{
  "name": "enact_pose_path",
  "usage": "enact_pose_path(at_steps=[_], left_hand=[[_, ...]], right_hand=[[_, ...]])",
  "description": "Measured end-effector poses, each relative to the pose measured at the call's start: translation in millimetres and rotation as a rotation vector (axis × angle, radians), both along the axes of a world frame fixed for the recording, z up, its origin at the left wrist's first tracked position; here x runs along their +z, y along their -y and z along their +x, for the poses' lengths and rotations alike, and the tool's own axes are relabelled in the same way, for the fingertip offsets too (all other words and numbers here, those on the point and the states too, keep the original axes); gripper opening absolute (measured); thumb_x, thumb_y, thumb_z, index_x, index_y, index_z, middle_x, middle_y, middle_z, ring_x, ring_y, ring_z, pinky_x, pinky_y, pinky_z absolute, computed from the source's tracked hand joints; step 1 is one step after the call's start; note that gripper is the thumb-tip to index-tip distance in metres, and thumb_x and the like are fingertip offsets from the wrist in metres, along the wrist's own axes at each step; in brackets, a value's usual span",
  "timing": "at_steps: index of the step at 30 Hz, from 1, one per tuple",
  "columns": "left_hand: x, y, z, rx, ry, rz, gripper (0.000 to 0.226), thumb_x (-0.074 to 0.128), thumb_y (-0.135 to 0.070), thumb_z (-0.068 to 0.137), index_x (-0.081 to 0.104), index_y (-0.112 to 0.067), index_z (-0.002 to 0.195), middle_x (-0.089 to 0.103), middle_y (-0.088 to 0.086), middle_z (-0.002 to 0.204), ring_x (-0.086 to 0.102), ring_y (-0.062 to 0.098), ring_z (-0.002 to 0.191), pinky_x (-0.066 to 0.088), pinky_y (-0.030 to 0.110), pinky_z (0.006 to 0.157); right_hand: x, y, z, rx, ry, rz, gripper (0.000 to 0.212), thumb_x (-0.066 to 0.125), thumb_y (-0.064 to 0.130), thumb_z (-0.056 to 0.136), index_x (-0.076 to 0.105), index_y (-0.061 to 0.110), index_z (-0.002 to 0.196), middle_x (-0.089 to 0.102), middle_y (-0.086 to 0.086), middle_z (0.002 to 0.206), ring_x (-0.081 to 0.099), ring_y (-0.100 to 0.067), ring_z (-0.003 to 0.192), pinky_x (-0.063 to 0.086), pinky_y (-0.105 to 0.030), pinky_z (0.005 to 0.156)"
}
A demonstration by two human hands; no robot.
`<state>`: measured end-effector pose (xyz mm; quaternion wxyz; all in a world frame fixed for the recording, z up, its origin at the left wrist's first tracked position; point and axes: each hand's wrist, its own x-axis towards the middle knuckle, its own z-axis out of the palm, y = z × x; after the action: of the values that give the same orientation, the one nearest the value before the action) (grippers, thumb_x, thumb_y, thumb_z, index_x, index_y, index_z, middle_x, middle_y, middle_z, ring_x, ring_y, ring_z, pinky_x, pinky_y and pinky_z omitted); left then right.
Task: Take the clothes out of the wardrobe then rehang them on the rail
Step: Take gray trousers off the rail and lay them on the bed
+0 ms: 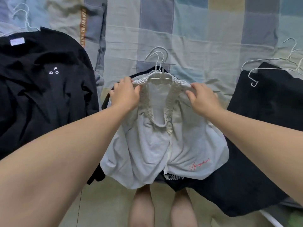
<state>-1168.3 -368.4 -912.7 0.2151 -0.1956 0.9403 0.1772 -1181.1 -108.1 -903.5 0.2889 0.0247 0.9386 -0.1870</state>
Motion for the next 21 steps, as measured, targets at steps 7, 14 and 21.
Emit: enact_pose_path(at_steps=[7, 14, 21], left_hand=[[-18.5, 7.0, 1.5, 0.073, 0.016, 0.156, 0.047, 0.052, -0.044, 0.099, 0.041, -0.02, 0.138, 0.046, 0.008, 0.145, 0.036, 0.031, 0.136, 0.029, 0.045, 0.112], [51.6, 12.8, 62.7, -0.105, 0.103, 0.189, 0.065, 0.041, -0.059, 0.098, 0.025, -0.029, 0.153, 0.014, 0.0, 0.166, 0.003, 0.022, 0.152, 0.008, 0.043, 0.121], [147.2, 17.9, 131.9, -0.161, 0.138, 0.15, 0.072, 0.03, -0.067, 0.097, 0.007, -0.036, 0.158, -0.002, -0.004, 0.167, -0.009, 0.019, 0.153, 0.001, 0.047, 0.122]], right_hand=[[-7.3, 11.6, -1.4, -0.011, 0.044, -0.012, 0.055, 0.036, 0.05, 0.1, 0.035, 0.027, 0.149, 0.036, 0.004, 0.156, 0.03, -0.02, 0.143, 0.025, -0.052, 0.112], [70.6, 42.6, 61.6, 0.007, 0.087, -0.046, 0.058, 0.033, 0.052, 0.1, 0.022, 0.034, 0.154, 0.02, 0.009, 0.162, 0.016, -0.017, 0.149, 0.019, -0.051, 0.116], [159.1, 72.4, 107.1, 0.073, 0.093, -0.058, 0.061, 0.028, 0.056, 0.1, 0.008, 0.04, 0.155, 0.002, 0.016, 0.164, -0.001, -0.015, 0.151, 0.005, -0.051, 0.12]])
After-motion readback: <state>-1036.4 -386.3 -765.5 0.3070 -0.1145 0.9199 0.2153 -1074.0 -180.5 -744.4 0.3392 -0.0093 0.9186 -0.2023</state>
